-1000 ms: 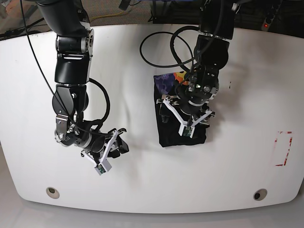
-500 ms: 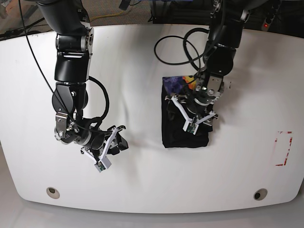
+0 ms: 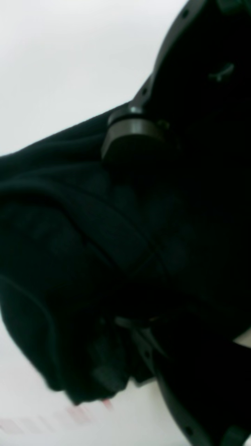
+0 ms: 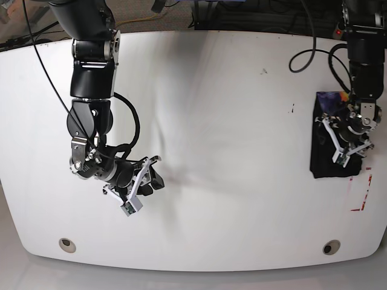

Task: Fold the T-shirt properly
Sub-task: 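Drag the folded shirt with the left gripper to the table's edge, then release the shirt and lift the left gripper away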

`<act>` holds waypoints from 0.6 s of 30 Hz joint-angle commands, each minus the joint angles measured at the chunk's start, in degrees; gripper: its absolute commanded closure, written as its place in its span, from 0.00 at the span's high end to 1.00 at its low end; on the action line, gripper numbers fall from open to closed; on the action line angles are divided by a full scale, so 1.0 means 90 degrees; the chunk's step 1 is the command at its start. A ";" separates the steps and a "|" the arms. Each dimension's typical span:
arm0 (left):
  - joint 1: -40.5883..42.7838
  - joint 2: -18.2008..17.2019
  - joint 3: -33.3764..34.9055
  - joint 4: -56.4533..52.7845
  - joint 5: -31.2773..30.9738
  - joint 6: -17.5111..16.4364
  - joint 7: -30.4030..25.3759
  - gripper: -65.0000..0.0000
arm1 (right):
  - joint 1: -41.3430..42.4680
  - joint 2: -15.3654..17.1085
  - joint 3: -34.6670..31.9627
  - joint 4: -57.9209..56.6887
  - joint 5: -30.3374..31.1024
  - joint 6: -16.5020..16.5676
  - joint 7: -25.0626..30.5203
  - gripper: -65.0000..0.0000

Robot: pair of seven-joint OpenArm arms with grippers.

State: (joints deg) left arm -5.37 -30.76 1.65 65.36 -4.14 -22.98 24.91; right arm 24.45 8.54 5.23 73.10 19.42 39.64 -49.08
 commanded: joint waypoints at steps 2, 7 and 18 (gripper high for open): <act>0.0132 -0.0719 0.0036 -0.0586 0.0533 -0.0274 0.0481 0.74 | -0.0015 0.0004 -0.0010 0.0605 0.0064 0.0040 0.0154 0.31; 0.0142 -0.1314 0.0007 -0.1094 0.0533 -0.0557 0.0041 0.74 | -0.0299 0.0004 -0.0020 0.0898 0.0094 0.0040 0.0144 0.31; 0.0445 -0.1666 -0.1351 -0.0313 0.0533 -0.1573 -0.0018 0.74 | -0.0943 -0.0006 -0.0020 0.1455 0.0045 0.0040 0.0174 0.31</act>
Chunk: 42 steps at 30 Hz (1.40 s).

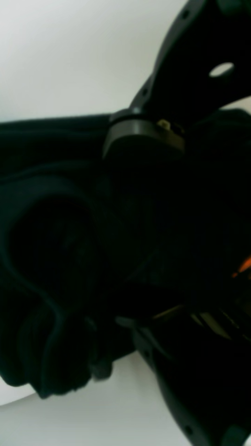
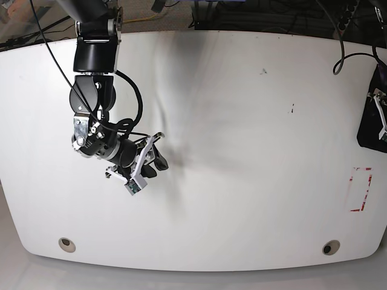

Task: Fold the T-shirt properly

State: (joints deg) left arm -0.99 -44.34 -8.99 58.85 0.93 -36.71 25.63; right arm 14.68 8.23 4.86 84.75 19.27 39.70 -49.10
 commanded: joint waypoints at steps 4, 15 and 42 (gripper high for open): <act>0.0164 -0.0050 -0.0412 0.1105 -0.0030 -0.0048 -0.0059 0.74 | 0.0113 0.0048 0.0041 0.0161 0.0052 0.0033 0.0176 0.31; 0.0272 0.1884 -0.1213 0.2902 0.0019 0.0802 -0.0537 0.73 | -0.0170 0.0136 0.0217 0.0239 -0.1862 0.0033 0.1495 0.31; 0.3036 0.3954 0.1581 0.3859 -0.0020 0.3791 -0.3761 0.74 | -0.2779 -0.0030 0.1496 0.0210 -0.2947 -0.0744 0.5724 0.31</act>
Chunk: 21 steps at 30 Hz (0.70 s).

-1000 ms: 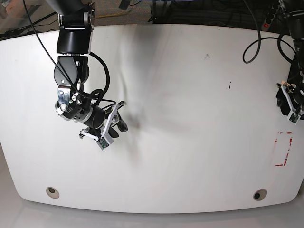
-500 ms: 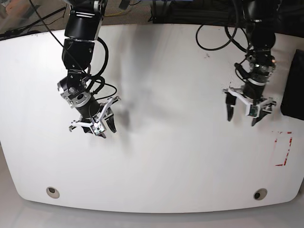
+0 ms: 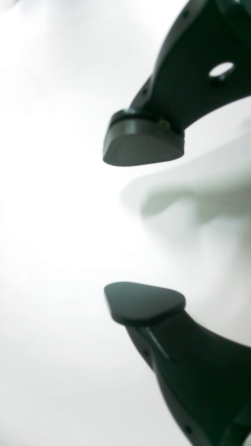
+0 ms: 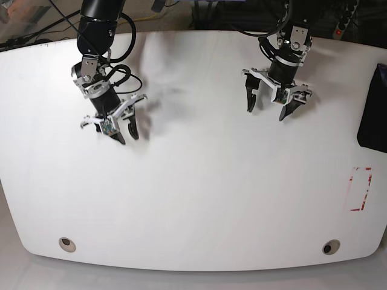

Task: Fold the T-shirt properly

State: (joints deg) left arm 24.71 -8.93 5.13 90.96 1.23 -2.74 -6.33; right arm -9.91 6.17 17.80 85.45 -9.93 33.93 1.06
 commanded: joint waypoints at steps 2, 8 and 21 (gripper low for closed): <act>0.0522 0.0020 0.0012 0.0487 -0.0054 0.0017 -0.0210 0.74 | -0.0330 0.0257 0.0059 0.0151 0.0552 -0.0102 0.0151 0.31; 0.1880 -0.0058 -0.0125 0.1161 -0.0054 0.0017 -0.0210 0.73 | -0.1336 0.0354 0.0068 0.0640 0.1021 -0.0093 0.0151 0.31; 0.4283 0.0118 -0.0672 0.1933 -0.0074 0.0485 -0.0210 0.74 | -0.3543 0.0393 0.0547 0.1714 0.1900 -0.0054 0.0131 0.31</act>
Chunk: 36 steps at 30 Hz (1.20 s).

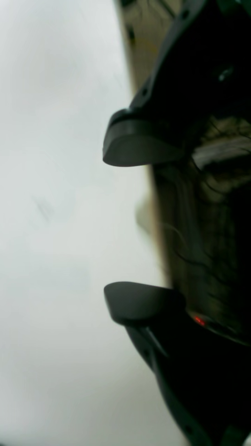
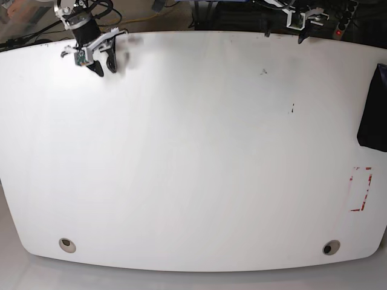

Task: Fold the T-shirt properly

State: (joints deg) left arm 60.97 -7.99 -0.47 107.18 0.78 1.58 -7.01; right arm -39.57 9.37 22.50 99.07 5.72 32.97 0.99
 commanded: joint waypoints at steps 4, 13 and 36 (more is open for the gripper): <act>0.0644 0.0023 -0.0207 0.0072 -0.0023 0.0024 -0.0135 0.74 | -0.1127 0.0039 0.0025 0.0348 0.0435 0.0053 0.0158 0.31; 0.0996 -0.0016 -0.0216 -0.0914 -0.0765 0.0024 -0.0135 0.74 | -0.2563 0.0000 -0.0073 -0.0062 0.0747 0.0063 0.0178 0.31; -0.2853 0.0023 0.0692 -0.7645 -0.0863 0.0024 -0.0145 0.74 | 0.0651 0.0156 -0.1001 -0.6109 -0.0738 -0.0005 0.0578 0.31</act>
State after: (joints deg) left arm 36.16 -7.62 5.48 41.50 -7.03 1.58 -7.38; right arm -34.54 10.13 13.23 46.59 -0.43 32.56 5.54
